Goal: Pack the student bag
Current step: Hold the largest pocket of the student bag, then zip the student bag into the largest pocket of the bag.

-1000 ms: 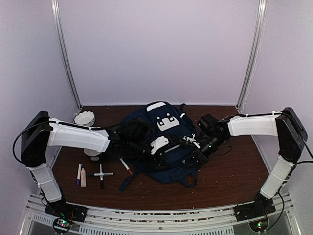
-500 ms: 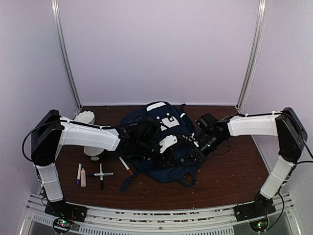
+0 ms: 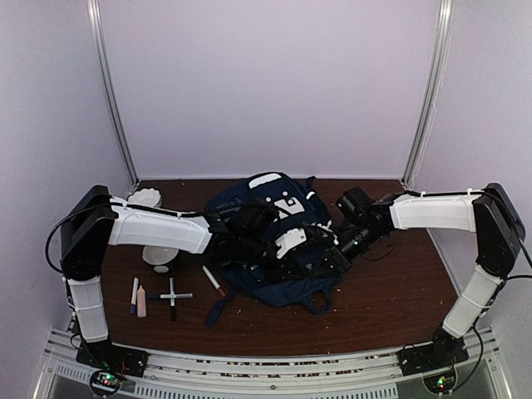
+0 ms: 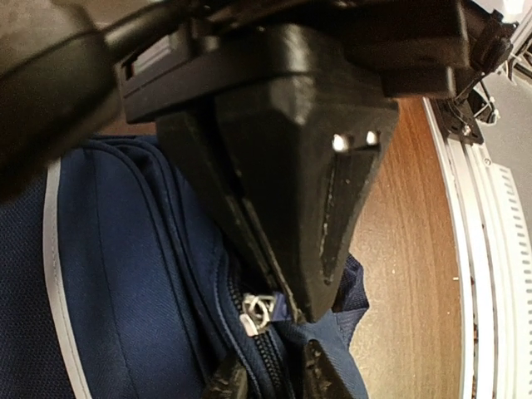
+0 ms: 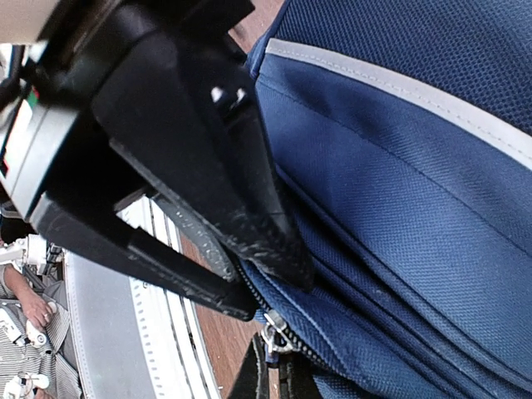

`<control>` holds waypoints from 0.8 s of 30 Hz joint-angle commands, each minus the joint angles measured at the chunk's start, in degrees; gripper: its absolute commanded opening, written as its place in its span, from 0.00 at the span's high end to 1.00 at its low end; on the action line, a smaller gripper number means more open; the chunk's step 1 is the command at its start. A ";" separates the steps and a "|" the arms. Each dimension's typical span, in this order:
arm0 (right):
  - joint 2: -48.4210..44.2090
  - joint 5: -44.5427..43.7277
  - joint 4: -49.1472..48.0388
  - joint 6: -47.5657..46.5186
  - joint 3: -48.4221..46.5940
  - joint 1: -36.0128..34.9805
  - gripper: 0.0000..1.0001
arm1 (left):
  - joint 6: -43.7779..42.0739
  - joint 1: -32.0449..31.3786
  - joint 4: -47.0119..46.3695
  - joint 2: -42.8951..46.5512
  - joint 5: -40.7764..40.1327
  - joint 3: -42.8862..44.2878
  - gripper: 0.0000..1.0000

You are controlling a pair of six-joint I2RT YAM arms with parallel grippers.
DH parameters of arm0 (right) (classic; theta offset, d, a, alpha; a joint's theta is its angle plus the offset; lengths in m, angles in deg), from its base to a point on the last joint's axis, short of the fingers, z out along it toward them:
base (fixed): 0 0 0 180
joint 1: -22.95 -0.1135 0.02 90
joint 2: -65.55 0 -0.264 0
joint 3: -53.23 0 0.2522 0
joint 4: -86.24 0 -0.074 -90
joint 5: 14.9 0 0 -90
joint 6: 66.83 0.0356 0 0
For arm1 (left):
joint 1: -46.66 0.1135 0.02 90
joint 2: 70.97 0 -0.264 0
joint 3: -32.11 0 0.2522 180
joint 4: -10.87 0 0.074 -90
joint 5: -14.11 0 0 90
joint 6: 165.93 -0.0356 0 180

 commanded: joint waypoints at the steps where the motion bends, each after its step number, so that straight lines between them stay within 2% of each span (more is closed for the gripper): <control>1: -2.95 1.68 -5.62 0.49 -1.03 1.66 1.00 | -0.51 -0.16 0.11 0.55 -0.47 0.79 0.83; 5: -2.42 0.14 -3.66 -0.26 -1.09 2.64 1.00 | -0.32 -0.16 1.30 0.61 -0.86 1.40 0.92; 9: -1.61 -1.37 3.64 -3.98 -0.01 6.46 1.00 | -0.08 -0.24 1.82 2.73 -2.27 0.09 0.98; 17: 0.84 -4.50 13.59 -9.16 1.25 15.82 1.00 | -1.42 -0.63 2.27 8.53 -5.72 -4.66 1.00; 24: 4.75 -8.38 14.55 -8.67 -1.58 20.62 1.00 | -6.08 -1.94 7.08 10.48 -8.04 -4.94 1.00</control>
